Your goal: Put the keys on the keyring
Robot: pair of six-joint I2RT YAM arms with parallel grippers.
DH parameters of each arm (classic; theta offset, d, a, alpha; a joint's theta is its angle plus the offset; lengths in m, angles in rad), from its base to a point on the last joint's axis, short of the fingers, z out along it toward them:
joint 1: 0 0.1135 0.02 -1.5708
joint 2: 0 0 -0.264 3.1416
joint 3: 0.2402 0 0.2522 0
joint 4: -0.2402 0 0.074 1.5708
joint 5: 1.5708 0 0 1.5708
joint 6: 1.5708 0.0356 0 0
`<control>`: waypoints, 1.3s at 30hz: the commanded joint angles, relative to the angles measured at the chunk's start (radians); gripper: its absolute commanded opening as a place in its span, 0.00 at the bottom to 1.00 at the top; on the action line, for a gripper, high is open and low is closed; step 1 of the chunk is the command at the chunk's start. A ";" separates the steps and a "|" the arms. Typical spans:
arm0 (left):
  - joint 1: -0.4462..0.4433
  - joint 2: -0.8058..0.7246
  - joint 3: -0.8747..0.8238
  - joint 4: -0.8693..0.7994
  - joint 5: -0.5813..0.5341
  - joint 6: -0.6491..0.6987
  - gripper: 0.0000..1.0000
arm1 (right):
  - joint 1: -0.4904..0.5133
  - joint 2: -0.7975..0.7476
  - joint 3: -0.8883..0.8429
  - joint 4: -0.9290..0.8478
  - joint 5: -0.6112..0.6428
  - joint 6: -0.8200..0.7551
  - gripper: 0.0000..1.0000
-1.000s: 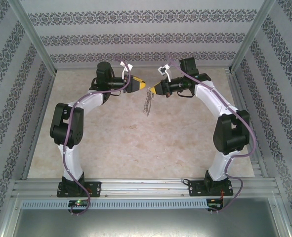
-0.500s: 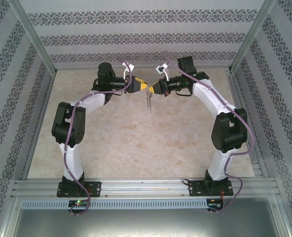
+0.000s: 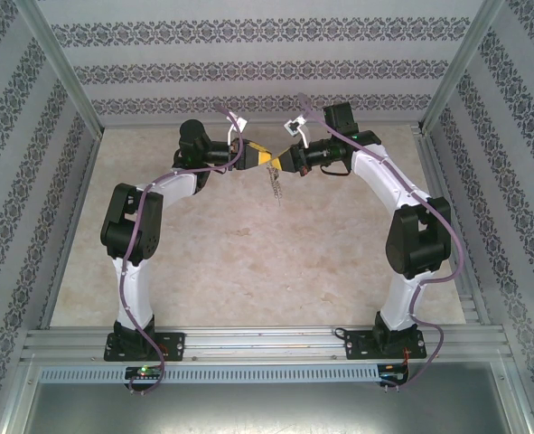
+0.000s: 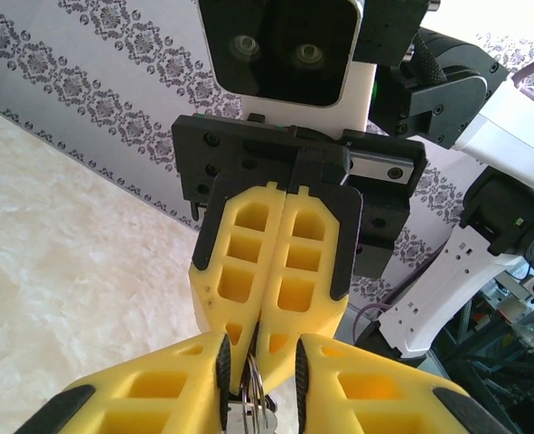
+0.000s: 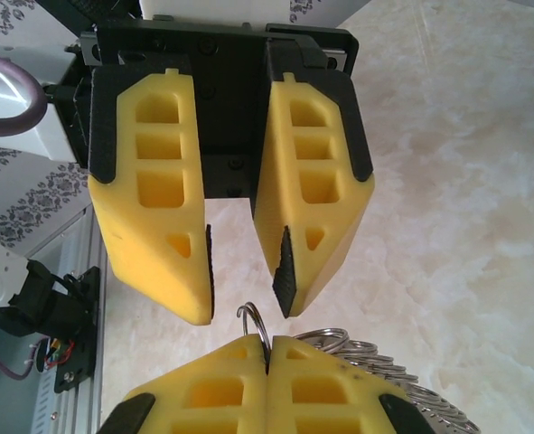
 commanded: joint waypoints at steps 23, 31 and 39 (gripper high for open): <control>-0.037 -0.124 0.033 -0.651 -0.096 0.586 0.22 | -0.009 0.003 0.016 0.060 0.018 0.037 0.00; -0.032 -0.119 0.011 -0.491 -0.087 0.480 0.31 | -0.012 -0.001 0.008 0.053 0.018 0.025 0.00; -0.022 -0.091 -0.003 -0.289 -0.068 0.320 0.28 | -0.020 -0.015 -0.013 0.055 0.004 0.022 0.00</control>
